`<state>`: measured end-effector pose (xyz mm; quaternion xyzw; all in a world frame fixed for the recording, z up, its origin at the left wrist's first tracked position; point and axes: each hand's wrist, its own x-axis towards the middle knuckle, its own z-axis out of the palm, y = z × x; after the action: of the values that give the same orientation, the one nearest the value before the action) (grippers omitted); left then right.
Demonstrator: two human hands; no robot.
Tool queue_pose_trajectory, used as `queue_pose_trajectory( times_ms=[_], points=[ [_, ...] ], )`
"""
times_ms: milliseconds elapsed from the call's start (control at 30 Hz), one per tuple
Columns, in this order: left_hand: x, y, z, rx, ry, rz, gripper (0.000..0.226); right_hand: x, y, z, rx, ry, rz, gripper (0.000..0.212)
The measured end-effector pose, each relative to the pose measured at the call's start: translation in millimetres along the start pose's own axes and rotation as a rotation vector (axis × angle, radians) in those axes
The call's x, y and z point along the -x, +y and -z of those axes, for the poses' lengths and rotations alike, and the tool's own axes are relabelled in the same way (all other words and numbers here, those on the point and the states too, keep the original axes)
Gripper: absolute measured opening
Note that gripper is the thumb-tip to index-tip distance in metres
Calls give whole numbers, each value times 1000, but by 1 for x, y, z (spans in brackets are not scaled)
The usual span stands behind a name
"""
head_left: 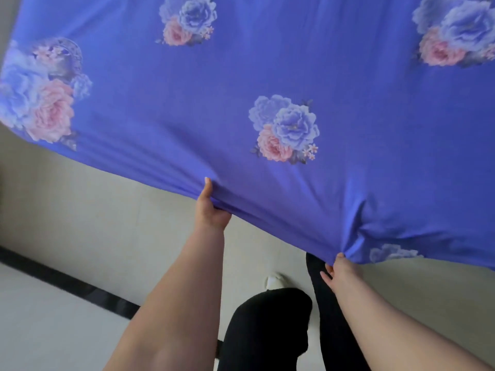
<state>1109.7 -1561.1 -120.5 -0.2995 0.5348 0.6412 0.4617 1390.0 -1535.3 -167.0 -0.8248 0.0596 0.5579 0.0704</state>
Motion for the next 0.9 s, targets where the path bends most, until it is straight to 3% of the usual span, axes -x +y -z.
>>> queue_pose_trajectory(
  times_ms=[100, 267, 367, 433, 533, 600, 700, 833, 900],
  points=[
    [-11, 42, 28, -24, 100, -72, 41, 16, 20, -39, -84, 45, 2, 37],
    [-14, 51, 95, -81, 205, 72, 27, 74, 78, -139, -171, -343, -158, 78],
    [-13, 48, 128, -251, 256, 209, 12, 116, 109, -201, -187, -551, -164, 84],
    [-11, 58, 144, -434, 227, 300, 8, 130, 135, -237, -267, -603, -104, 78],
    [-19, 87, 167, -706, 137, 343, 11, 140, 176, -266, -285, -409, 16, 45],
    [-23, 113, 178, -733, 60, 386, 17, 142, 198, -268, -274, -265, 34, 21],
    [-33, 160, 187, -670, -53, 451, 70, 140, 215, -266, -321, -157, 48, 24],
    [-59, 228, 180, -612, 57, 336, 79, 131, 208, -267, -338, -36, 51, 18],
    [-74, 256, 177, -597, 102, 256, 76, 125, 207, -266, -366, 87, -14, 28]
  ],
)
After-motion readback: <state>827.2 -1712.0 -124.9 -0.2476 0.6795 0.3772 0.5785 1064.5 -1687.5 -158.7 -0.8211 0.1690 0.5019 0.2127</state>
